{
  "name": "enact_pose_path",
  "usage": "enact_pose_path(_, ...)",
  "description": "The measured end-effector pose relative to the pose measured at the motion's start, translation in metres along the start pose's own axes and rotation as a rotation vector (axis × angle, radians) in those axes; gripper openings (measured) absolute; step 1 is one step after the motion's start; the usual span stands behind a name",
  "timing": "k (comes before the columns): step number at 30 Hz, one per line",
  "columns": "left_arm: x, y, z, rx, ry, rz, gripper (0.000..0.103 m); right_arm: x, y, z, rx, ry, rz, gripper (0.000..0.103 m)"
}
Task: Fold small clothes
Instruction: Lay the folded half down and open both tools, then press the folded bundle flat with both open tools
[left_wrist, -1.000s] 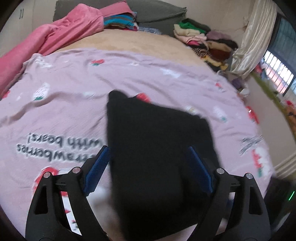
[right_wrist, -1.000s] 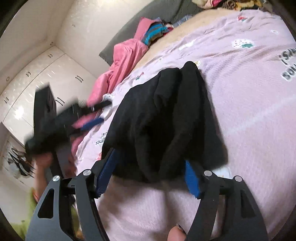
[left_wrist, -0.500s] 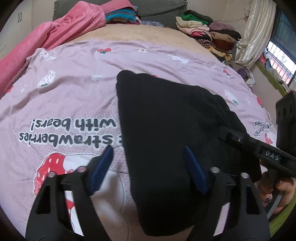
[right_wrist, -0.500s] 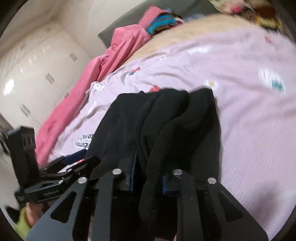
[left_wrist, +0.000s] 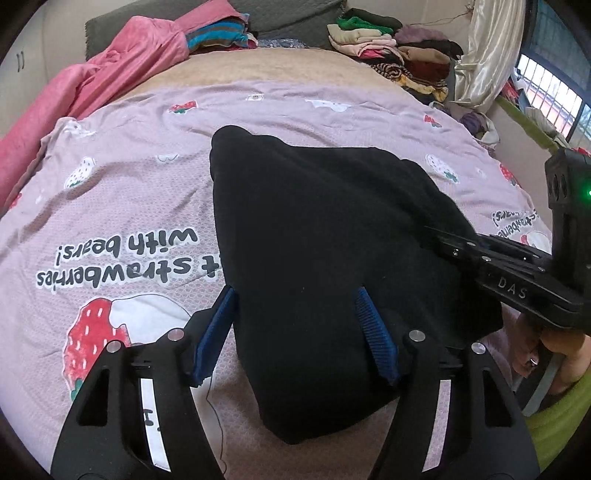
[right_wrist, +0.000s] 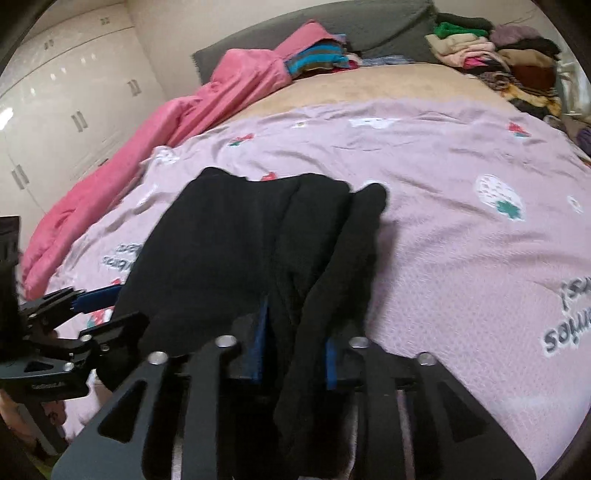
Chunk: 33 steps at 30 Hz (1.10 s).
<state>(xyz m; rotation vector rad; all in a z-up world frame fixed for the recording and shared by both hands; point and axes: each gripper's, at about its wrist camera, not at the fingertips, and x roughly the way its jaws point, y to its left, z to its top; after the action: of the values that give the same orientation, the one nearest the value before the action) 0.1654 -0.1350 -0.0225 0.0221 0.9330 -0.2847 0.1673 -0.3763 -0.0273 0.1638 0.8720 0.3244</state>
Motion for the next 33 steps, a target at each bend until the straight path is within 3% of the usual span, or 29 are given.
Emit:
enact_pose_path(8, -0.003, 0.000, -0.002, -0.012, 0.002, 0.001, 0.061, -0.020, 0.010, -0.008, -0.025, -0.025, -0.074, 0.037)
enact_pose_path(19, -0.008, 0.001, -0.006, -0.015, 0.002, 0.002, 0.065, -0.050, 0.015, -0.011, -0.017, -0.085, -0.096, 0.053)
enact_pose_path(24, -0.006, 0.002, -0.010, -0.016, 0.007, 0.002, 0.069, -0.054, 0.014, 0.012, 0.019, -0.128, -0.042, 0.054)
enact_pose_path(28, -0.005, 0.003, -0.013, -0.027, 0.001, -0.007, 0.070, -0.014, 0.013, 0.042, 0.019, -0.038, -0.048, 0.054)
enact_pose_path(32, -0.004, 0.003, -0.014, -0.024, -0.005, -0.013, 0.071, 0.027, 0.012, 0.056, 0.028, 0.042, -0.082, 0.049)
enact_pose_path(33, -0.003, 0.003, -0.014, -0.022, -0.006, -0.016, 0.071, 0.037, 0.012, 0.057, 0.022, 0.064, -0.077, 0.032)
